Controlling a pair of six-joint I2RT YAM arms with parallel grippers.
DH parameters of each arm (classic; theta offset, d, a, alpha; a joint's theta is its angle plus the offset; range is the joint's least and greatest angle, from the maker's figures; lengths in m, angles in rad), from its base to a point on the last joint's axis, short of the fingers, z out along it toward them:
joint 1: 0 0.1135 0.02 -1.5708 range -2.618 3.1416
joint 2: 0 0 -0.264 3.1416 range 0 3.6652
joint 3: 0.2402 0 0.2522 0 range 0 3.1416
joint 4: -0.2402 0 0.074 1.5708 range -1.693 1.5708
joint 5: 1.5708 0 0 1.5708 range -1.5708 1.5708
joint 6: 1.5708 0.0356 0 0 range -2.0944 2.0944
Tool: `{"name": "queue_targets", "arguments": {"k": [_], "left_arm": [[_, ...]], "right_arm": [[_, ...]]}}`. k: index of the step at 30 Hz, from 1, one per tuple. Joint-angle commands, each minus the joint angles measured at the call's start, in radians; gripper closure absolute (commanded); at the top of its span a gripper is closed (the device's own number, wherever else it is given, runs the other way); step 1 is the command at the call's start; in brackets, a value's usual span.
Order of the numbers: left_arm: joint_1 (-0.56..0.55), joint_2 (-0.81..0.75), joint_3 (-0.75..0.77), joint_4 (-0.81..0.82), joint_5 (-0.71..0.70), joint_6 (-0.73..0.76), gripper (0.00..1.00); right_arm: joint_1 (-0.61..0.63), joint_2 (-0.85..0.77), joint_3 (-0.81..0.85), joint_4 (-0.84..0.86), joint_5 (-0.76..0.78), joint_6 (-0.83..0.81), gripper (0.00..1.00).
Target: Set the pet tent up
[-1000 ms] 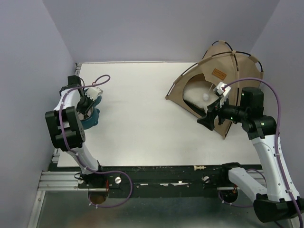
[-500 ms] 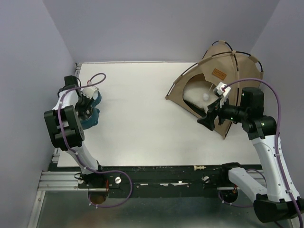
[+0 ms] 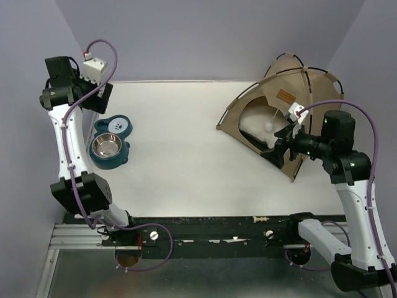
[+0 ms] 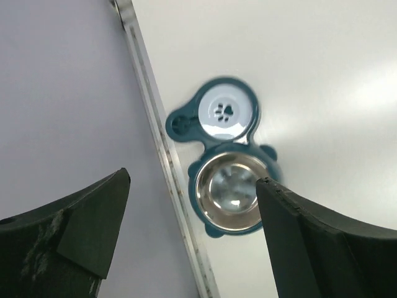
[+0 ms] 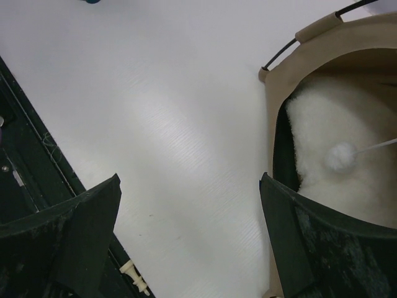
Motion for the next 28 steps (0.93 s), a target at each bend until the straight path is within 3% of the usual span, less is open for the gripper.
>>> {"name": "queue_targets", "arguments": {"k": [1, 5, 10, 16, 19, 28], "left_arm": [[-0.037, -0.065, 0.186, -0.204, 0.145, -0.224, 0.01], [-0.130, -0.154, 0.076, -0.135, 0.011, -0.389, 0.01], [-0.308, -0.352, -0.289, 0.004, -0.122, -0.468, 0.01], [-0.316, -0.554, -0.645, 0.049, -0.101, -0.506, 0.01], [-0.316, -0.631, -0.725, 0.038, -0.112, -0.493, 0.01], [-0.316, -0.662, -0.674, 0.037, -0.136, -0.483, 0.01]], "right_arm": [[0.004, 0.012, 0.051, -0.052, 0.018, 0.000, 0.00], [0.004, -0.010, -0.001, -0.074, 0.062, -0.008, 0.00], [0.006, -0.065, -0.129, -0.077, 0.139, -0.008, 0.00], [0.006, -0.125, -0.228, -0.016, 0.204, 0.009, 0.00], [0.004, -0.120, -0.243, 0.003, 0.219, 0.020, 0.00], [0.003, -0.157, -0.249, 0.017, 0.223, 0.035, 0.00]]}}
